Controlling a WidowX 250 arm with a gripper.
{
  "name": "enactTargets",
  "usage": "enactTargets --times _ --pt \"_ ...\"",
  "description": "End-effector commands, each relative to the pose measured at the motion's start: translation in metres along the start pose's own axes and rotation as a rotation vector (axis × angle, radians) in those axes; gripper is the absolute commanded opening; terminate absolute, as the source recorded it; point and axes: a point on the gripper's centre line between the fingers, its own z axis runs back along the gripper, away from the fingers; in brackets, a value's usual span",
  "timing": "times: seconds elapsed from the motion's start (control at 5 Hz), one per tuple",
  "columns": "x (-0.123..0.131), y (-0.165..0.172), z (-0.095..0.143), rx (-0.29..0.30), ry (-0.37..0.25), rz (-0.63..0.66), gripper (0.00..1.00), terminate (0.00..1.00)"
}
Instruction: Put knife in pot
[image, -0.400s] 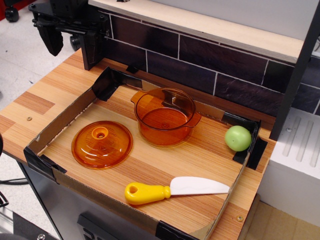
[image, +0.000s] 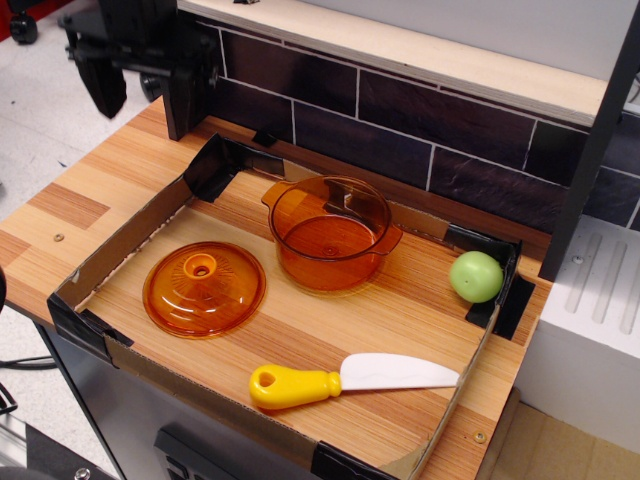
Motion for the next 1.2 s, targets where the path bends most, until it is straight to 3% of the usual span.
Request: enactTargets --times 0.0,0.4,0.6,1.0 --pt "-0.033 -0.026 0.031 -0.108 0.003 -0.326 1.00 0.00" --pt "-0.082 -0.060 0.021 -0.146 0.067 -0.593 1.00 0.00" --pt "-0.092 -0.078 0.011 -0.152 0.106 -0.608 1.00 0.00" --pt "-0.102 -0.109 -0.009 -0.187 0.110 -0.614 1.00 0.00"
